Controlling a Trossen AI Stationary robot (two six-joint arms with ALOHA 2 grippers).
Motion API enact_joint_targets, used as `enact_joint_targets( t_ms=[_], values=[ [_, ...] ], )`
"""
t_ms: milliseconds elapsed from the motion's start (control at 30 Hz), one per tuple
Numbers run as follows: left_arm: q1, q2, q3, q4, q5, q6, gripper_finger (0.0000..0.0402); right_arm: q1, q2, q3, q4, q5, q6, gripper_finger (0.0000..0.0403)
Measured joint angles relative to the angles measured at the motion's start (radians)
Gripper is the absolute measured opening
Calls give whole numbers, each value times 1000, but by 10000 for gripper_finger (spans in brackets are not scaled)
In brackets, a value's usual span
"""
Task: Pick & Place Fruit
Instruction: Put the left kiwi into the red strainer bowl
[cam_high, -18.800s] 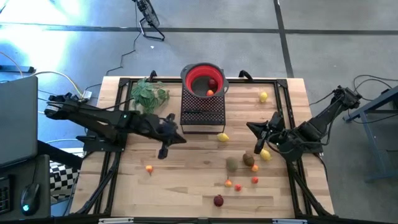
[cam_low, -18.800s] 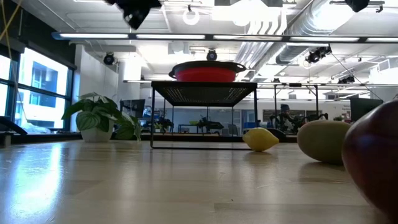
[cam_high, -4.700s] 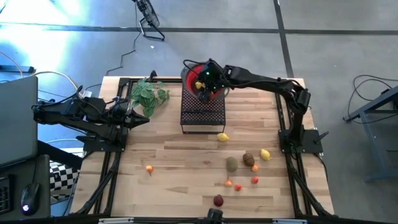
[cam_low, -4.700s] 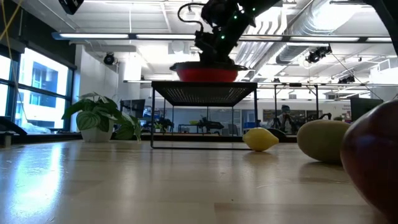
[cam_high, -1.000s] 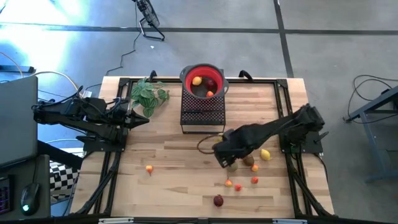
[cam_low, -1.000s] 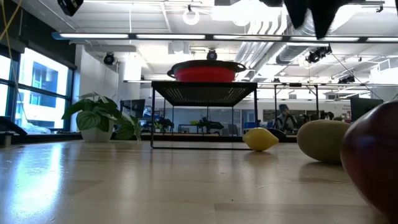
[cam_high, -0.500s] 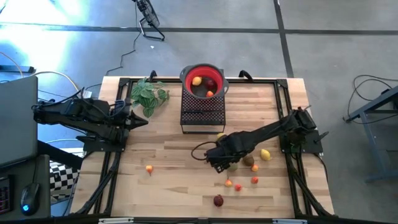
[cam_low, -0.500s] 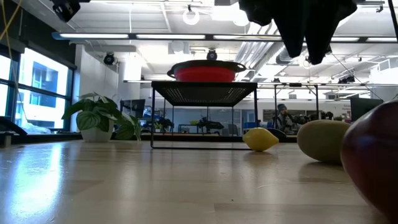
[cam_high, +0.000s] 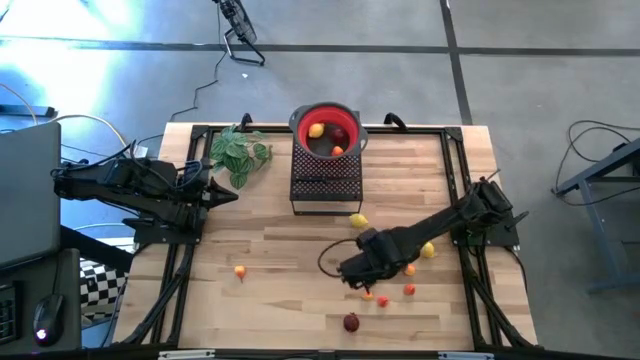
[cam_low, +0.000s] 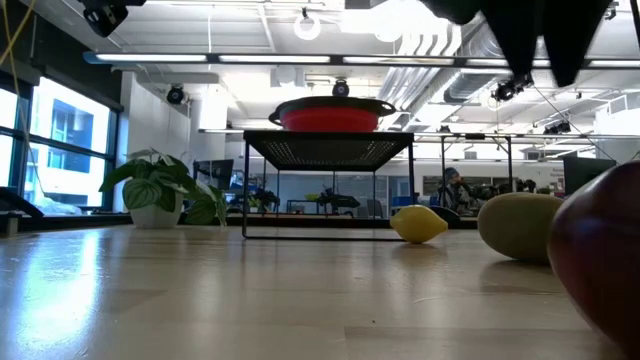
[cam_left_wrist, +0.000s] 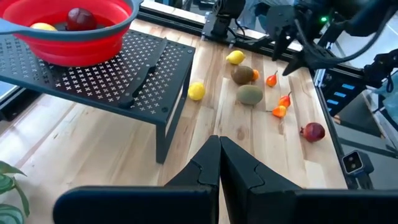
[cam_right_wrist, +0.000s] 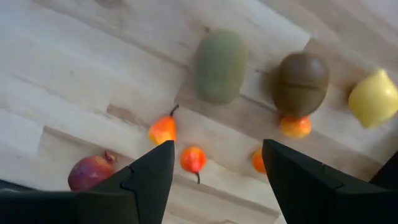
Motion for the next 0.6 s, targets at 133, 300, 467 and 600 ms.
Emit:
enact_joint_targets(
  t_ms=[133,300,467,600],
  values=[
    [0,0,0,0,0,-17,0,26,0,0,0,-7,54,236],
    [0,7,0,0,0,-25,0,57,0,0,35,37,123,236],
    [0,13,0,-7,0,-25,0,49,-2,-9,39,57,72,236],
    [0,16,0,-9,0,-25,0,-1,-17,-95,44,41,-40,236]
  ],
)
